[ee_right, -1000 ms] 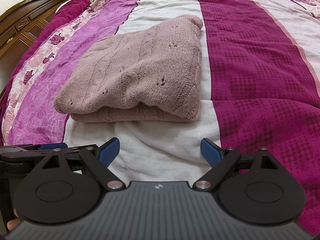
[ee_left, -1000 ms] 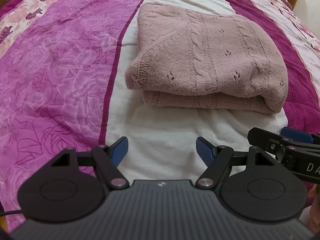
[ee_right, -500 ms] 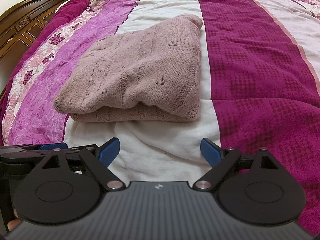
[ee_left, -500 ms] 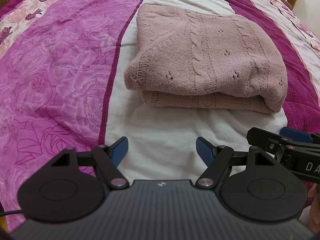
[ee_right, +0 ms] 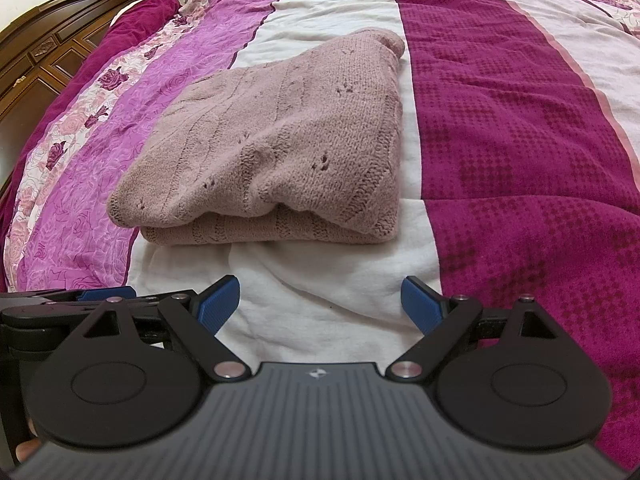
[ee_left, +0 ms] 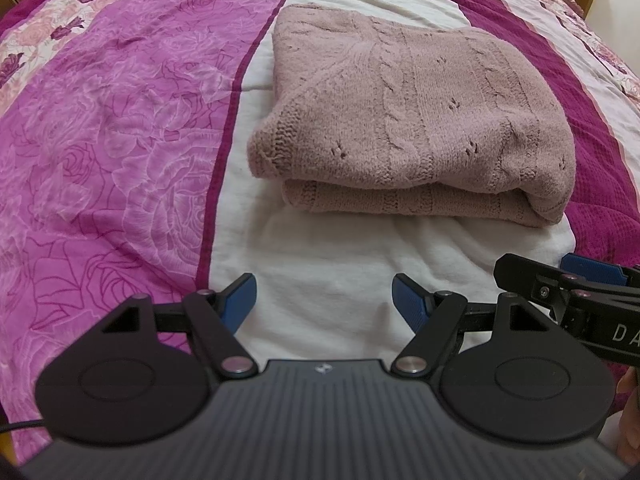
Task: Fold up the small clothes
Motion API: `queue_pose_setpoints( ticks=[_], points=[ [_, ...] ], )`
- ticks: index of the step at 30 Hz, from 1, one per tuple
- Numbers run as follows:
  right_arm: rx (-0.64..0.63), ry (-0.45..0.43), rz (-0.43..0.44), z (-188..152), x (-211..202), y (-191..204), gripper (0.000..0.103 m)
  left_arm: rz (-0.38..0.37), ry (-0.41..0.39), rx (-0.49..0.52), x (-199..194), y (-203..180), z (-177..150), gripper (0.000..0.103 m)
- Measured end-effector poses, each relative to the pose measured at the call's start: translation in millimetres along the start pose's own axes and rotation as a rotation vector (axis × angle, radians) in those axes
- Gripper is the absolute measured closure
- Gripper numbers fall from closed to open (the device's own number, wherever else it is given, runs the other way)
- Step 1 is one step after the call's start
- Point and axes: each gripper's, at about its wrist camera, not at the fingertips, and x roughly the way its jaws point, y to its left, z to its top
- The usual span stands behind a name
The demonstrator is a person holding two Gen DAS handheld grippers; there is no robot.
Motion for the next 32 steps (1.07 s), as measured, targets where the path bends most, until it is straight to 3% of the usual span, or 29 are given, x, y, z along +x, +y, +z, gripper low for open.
queue_pose_setpoints(
  ticks=[32],
  points=[
    [0.000, 0.000, 0.000, 0.3, 0.4, -0.3, 0.011, -0.009, 0.003, -0.002, -0.2, -1.1, 2.3, 0.027]
  ],
)
